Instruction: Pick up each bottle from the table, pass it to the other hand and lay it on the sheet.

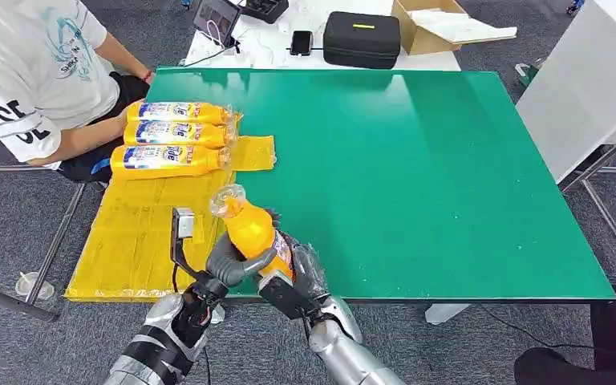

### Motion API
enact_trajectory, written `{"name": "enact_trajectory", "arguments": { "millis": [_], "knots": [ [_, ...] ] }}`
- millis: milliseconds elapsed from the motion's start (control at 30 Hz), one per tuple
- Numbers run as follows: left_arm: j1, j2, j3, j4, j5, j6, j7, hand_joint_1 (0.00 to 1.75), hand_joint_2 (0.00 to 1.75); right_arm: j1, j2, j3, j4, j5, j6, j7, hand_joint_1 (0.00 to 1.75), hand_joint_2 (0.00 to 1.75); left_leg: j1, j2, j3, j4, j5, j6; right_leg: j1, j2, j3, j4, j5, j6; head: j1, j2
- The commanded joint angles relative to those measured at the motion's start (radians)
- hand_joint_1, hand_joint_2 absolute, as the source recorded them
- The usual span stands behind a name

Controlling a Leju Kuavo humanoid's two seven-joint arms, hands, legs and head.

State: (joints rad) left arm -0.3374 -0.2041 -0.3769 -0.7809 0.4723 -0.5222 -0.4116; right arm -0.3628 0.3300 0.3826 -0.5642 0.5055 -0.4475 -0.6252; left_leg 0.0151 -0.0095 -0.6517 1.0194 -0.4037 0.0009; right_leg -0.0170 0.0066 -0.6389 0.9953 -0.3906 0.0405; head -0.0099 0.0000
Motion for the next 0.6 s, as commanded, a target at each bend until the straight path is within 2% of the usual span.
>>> {"name": "enact_trajectory", "arguments": {
  "millis": [33,167,200,233,267,300,333,367,400,467,567,600],
  "knots": [
    [-0.025,-0.026,-0.003,-0.027,0.046,-0.028,0.027,1.75,1.75,-0.012,-0.001,0.05,0.08,0.012,0.006,0.01,1.75,1.75,0.001,-0.001,0.004,0.001,-0.002,0.001,0.001,-0.003,0.005,0.0,-0.002,-0.001,0.0,0.0],
    [-0.023,-0.027,0.0,-0.028,0.056,-0.032,0.033,1.75,1.75,-0.011,0.0,0.05,0.08,0.012,0.007,0.009,1.75,1.75,0.0,-0.002,0.002,0.0,-0.001,0.001,0.001,-0.003,0.002,0.0,-0.001,-0.001,0.0,0.0],
    [-0.023,-0.027,0.003,-0.033,0.058,-0.026,0.03,1.75,1.75,-0.01,0.0,0.047,0.078,0.007,0.009,0.007,1.69,1.75,0.001,-0.002,0.004,0.001,-0.002,0.001,0.001,-0.003,0.005,0.0,-0.002,-0.001,0.0,0.0],
    [-0.023,-0.029,0.008,-0.034,0.071,-0.033,0.036,1.75,1.75,-0.008,0.001,0.04,0.074,-0.001,0.012,0.003,1.5,1.75,0.001,-0.002,0.006,0.001,-0.003,0.001,0.002,-0.004,0.007,0.0,-0.003,-0.002,0.0,0.0],
    [-0.022,-0.028,0.01,-0.042,0.073,-0.018,0.038,1.75,1.75,-0.006,0.005,0.022,0.065,-0.023,0.016,-0.006,0.0,1.75,0.001,-0.001,0.002,0.0,-0.001,0.001,0.001,-0.002,0.002,0.0,-0.001,-0.001,0.0,0.0],
    [-0.021,-0.028,0.016,-0.047,0.077,-0.011,0.035,1.75,1.75,-0.008,0.004,0.019,0.061,-0.035,0.045,-0.004,0.0,1.75,0.001,-0.002,0.004,0.001,-0.002,0.001,0.001,-0.003,0.005,0.0,-0.002,-0.002,0.0,0.0],
    [-0.021,-0.028,0.018,-0.048,0.079,-0.009,0.035,1.75,1.75,-0.007,0.004,0.015,0.057,-0.041,0.049,-0.006,0.0,0.0,0.0,-0.001,0.003,0.0,-0.001,0.001,0.001,-0.003,0.003,0.0,-0.002,-0.001,0.0,0.0],
    [-0.022,-0.027,0.019,-0.05,0.08,-0.01,0.036,1.75,1.75,-0.009,0.003,0.015,0.055,-0.042,0.052,-0.006,0.0,0.0,0.0,-0.001,0.001,0.0,-0.001,0.001,0.001,-0.002,0.002,0.0,-0.001,-0.001,0.0,0.0],
    [-0.022,-0.027,0.019,-0.05,0.08,-0.01,0.036,1.75,1.75,-0.009,0.003,0.015,0.055,-0.042,0.052,-0.006,0.0,0.0,0.001,-0.001,0.007,0.001,-0.003,0.001,0.002,-0.004,0.008,0.0,-0.004,-0.002,0.0,0.0],
    [-0.022,-0.027,0.019,-0.05,0.08,-0.01,0.036,1.75,1.75,-0.009,0.003,0.015,0.055,-0.042,0.052,-0.006,0.0,0.0,0.0,-0.001,0.002,0.0,-0.001,0.001,0.0,-0.002,0.002,0.0,-0.001,-0.001,0.0,0.0],
    [-0.022,-0.026,0.043,-0.079,0.066,0.037,0.015,1.75,1.75,0.004,0.002,-0.017,0.005,-0.093,0.079,-0.027,0.0,0.0,0.001,-0.002,0.004,0.001,-0.002,0.001,0.002,-0.003,0.005,0.0,-0.002,-0.002,0.0,0.0],
    [-0.024,-0.022,0.05,-0.107,0.01,0.095,-0.031,1.75,1.75,0.01,-0.001,-0.023,-0.025,-0.104,0.075,-0.034,0.0,0.0,0.0,-0.002,0.002,0.0,-0.001,0.001,0.001,-0.003,0.003,0.0,-0.002,-0.001,0.0,0.0]
  ]
}}
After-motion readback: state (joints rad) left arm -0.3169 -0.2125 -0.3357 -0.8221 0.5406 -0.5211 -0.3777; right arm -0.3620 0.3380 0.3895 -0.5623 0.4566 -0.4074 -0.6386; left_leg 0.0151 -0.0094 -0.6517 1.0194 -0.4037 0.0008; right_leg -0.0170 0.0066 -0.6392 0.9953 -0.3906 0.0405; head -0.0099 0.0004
